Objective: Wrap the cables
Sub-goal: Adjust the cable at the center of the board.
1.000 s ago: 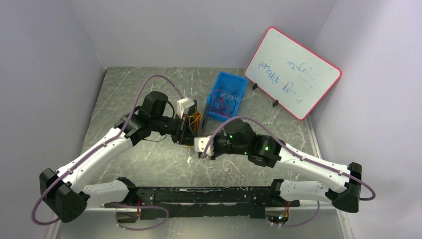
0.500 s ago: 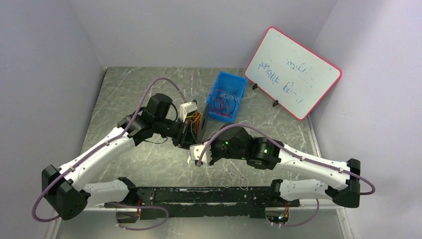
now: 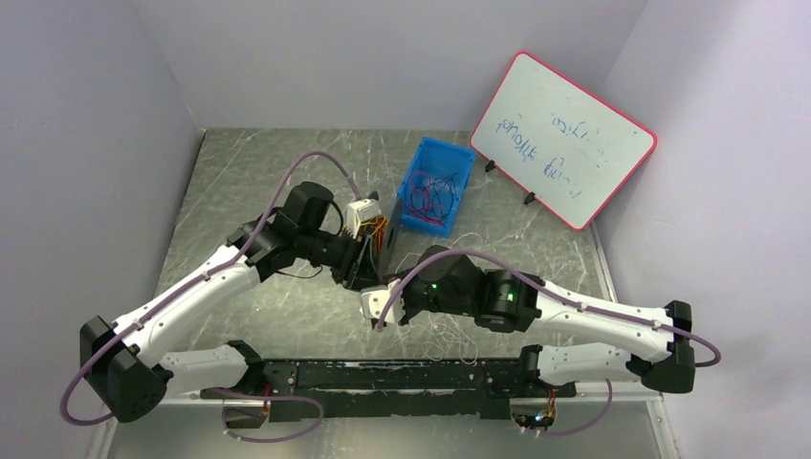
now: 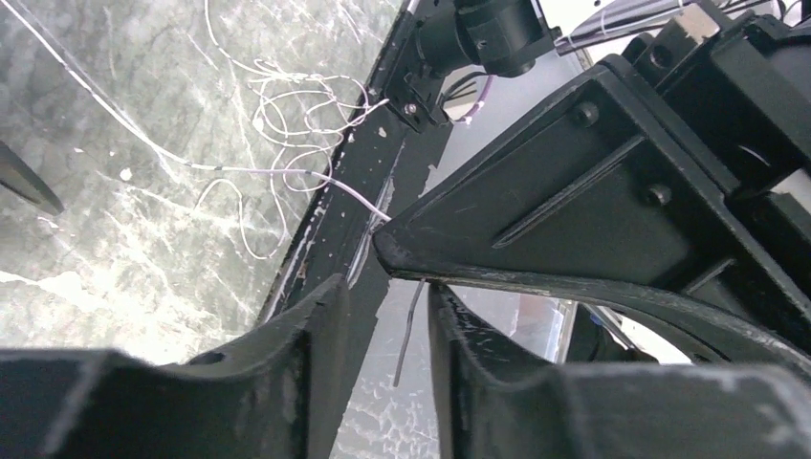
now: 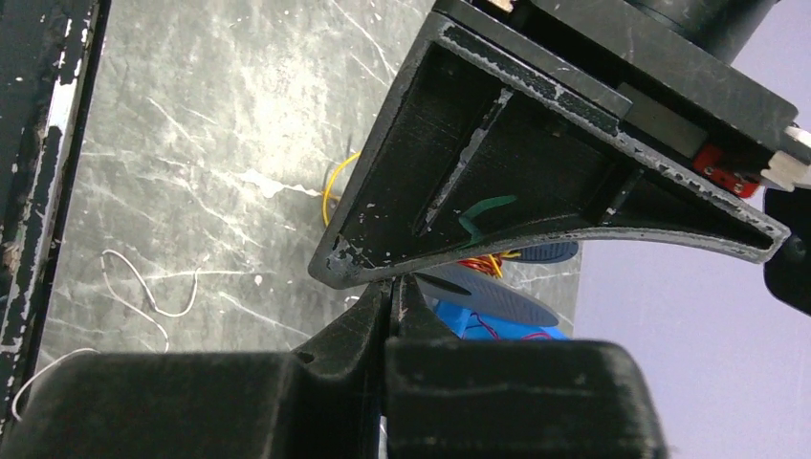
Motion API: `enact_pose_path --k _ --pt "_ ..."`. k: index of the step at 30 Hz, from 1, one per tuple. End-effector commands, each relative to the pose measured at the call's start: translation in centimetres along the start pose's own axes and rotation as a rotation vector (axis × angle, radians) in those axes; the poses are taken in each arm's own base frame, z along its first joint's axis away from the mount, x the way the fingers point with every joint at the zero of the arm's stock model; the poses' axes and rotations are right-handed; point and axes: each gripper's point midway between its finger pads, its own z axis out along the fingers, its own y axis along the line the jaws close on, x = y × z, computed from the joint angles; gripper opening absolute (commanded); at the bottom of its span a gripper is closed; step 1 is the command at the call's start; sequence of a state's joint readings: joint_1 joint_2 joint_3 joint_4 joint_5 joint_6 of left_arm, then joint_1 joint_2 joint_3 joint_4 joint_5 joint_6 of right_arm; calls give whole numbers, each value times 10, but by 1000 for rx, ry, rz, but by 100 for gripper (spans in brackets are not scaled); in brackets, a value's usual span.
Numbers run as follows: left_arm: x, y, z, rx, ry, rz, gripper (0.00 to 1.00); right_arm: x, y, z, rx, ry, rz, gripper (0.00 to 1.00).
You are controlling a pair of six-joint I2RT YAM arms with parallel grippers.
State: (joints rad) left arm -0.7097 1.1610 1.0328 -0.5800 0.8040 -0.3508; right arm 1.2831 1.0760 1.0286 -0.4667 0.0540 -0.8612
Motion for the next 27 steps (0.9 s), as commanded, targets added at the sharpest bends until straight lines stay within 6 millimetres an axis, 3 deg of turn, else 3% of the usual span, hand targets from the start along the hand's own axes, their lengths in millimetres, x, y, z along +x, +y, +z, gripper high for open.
enact_pose_path --k 1,12,18,27 --pt "-5 -3 -7 -30 -43 47 44 -6 -10 -5 60 -24 20 0" --pt "-23 5 -23 -167 -151 74 55 23 2 -13 136 40 146 0" --pt "-33 -1 -33 -184 -231 120 57 35 11 -13 155 68 231 0" --pt "-3 -5 -16 -51 -110 88 57 27 29 -7 116 -44 241 0"
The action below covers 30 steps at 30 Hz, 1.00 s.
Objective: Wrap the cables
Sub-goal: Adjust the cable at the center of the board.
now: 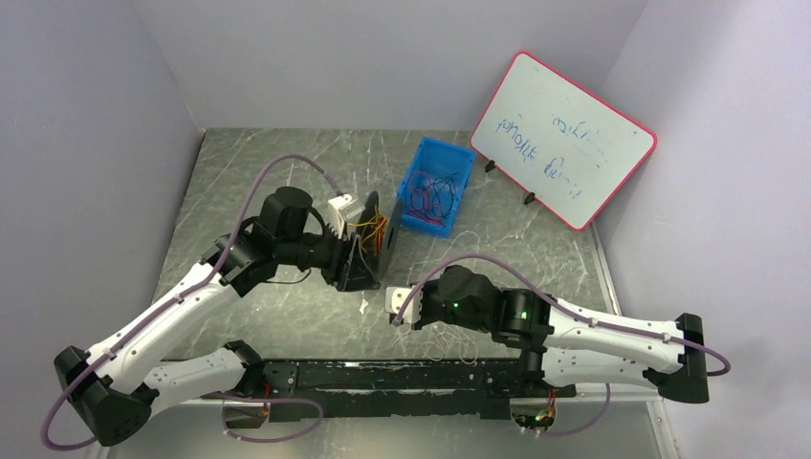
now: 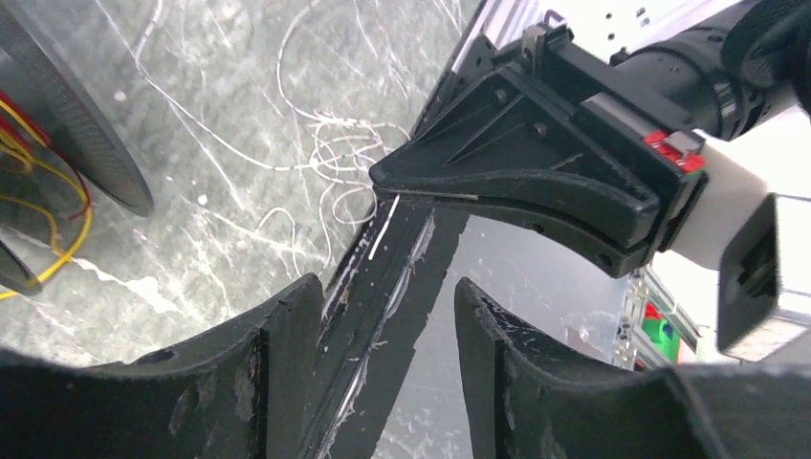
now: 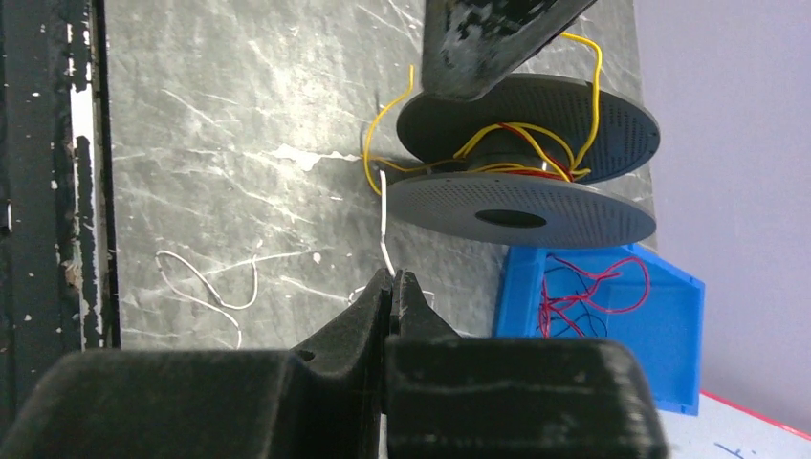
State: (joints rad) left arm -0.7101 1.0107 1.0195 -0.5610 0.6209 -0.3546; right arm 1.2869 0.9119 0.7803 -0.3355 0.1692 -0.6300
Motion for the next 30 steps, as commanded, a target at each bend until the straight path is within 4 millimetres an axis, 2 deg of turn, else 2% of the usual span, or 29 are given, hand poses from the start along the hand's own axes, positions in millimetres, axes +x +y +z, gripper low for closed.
enact_pose_path --k 1,7,11,19,22,27,30 --pt "19 -7 9 93 73 -21 57 -15 4 2 -17 -88 2 0" --pt "37 -12 17 171 137 -43 56 -23 5 12 -49 -89 -52 0" --pt "48 -8 25 174 179 -65 56 -30 3 16 -61 -103 -76 0" --pt "54 -4 31 170 213 -73 50 -37 4 19 -81 -122 -97 0" --pt "56 -5 33 189 219 -75 36 -34 5 20 -80 -109 -100 0" --pt "59 -3 36 189 236 -76 26 -34 5 20 -79 -113 -102 0" --pt "60 -3 37 188 242 -75 8 -35 3 18 -67 -119 -101 0"
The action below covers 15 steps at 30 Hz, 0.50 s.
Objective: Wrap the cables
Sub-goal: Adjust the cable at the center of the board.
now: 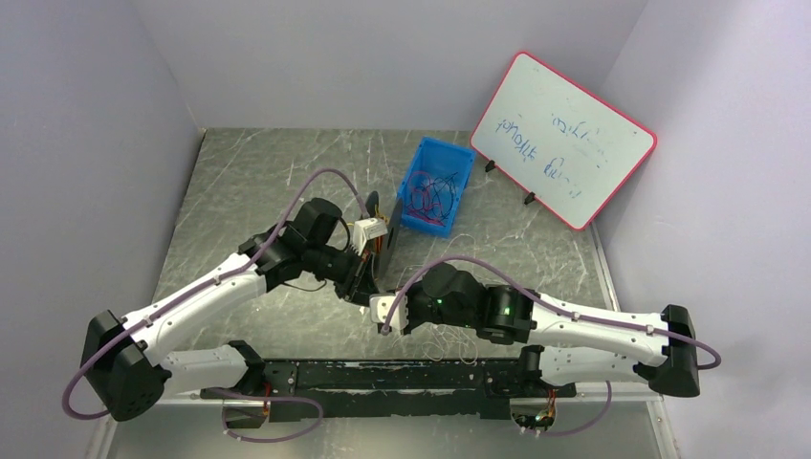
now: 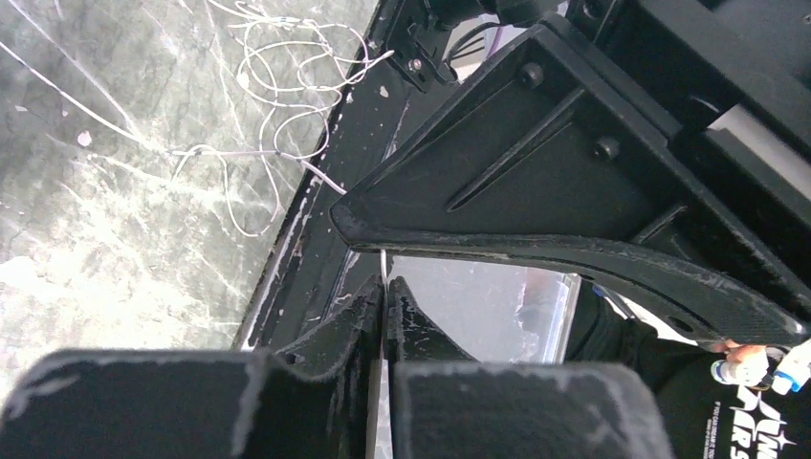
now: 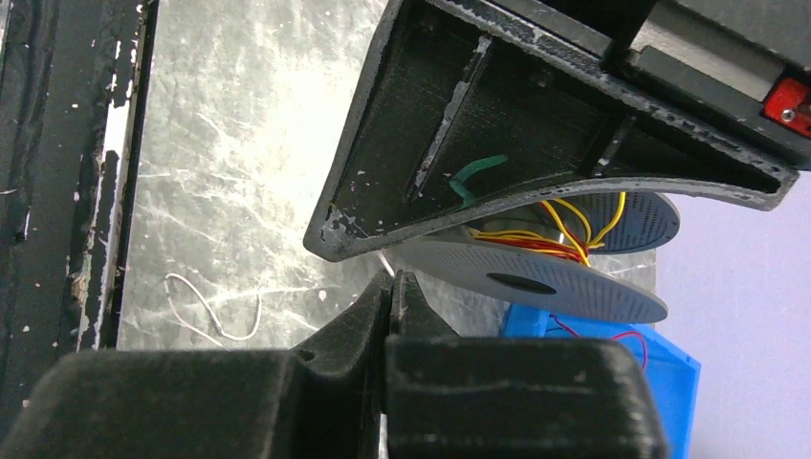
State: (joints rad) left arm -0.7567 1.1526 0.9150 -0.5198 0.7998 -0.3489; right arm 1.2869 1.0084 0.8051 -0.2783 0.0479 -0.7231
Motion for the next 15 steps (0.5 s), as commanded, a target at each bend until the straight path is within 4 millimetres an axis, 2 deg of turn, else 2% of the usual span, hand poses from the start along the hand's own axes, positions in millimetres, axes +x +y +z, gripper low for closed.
enact_pose_path --k 1,5,10,15 --pt "1 -5 3 41 9 35 7 -17 -13 -6 42 -57 -10 0" --pt "-2 -5 0 20 -6 47 7 -15 -13 -8 62 -62 6 0" --pt "-15 -16 -8 19 -65 79 7 -16 -18 -16 138 -120 86 31" --pt "-24 -28 -19 18 -122 120 7 -15 -21 -30 220 -186 205 50"
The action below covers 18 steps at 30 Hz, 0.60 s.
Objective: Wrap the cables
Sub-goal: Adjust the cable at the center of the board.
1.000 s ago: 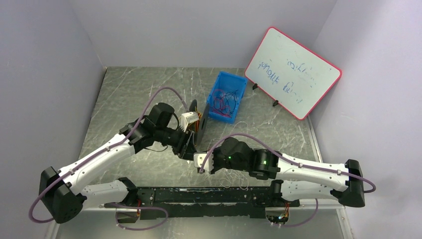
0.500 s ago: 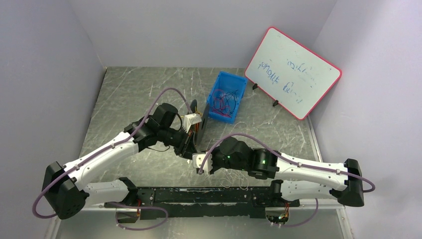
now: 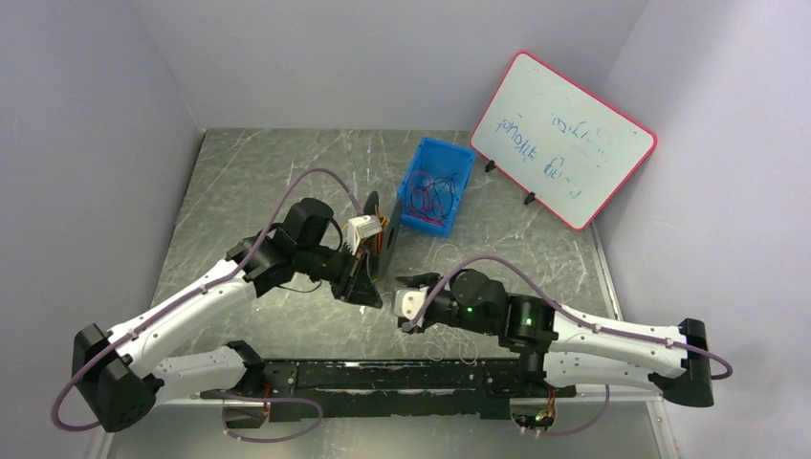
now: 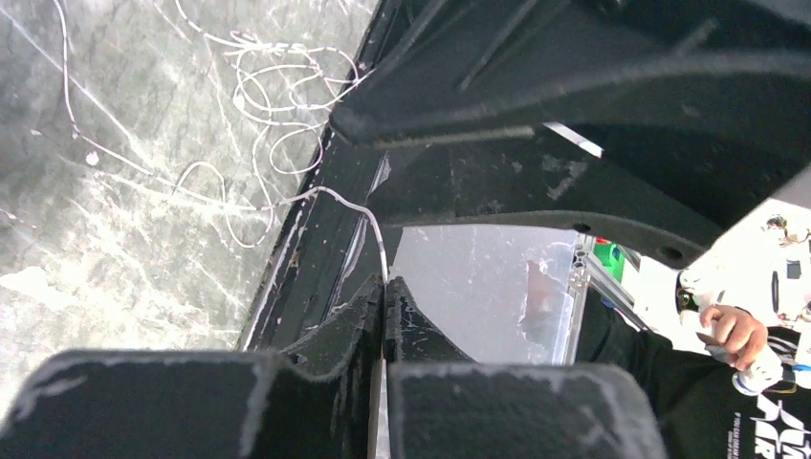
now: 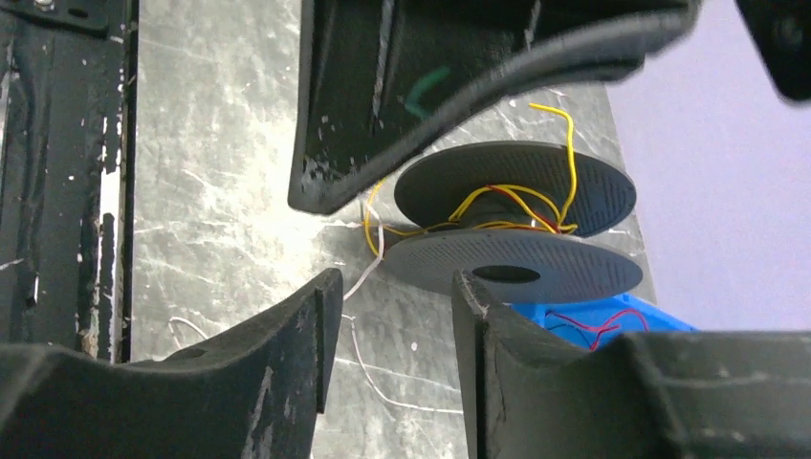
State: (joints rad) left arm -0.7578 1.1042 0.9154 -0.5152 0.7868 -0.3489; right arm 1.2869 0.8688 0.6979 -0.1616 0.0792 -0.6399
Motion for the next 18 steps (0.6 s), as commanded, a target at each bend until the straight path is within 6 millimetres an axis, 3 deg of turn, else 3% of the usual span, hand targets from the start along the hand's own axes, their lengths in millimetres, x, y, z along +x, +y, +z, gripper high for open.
enact_pose_path --k 1,8,18 --pt "-22 -21 -12 15 -92 87 7 -15 -13 -11 117 -115 141 53" --pt "-29 -32 -23 7 -113 103 7 -19 -11 -20 178 -243 359 64" --pt "-35 -40 -29 10 -132 131 7 -6 -9 -10 238 -278 574 63"
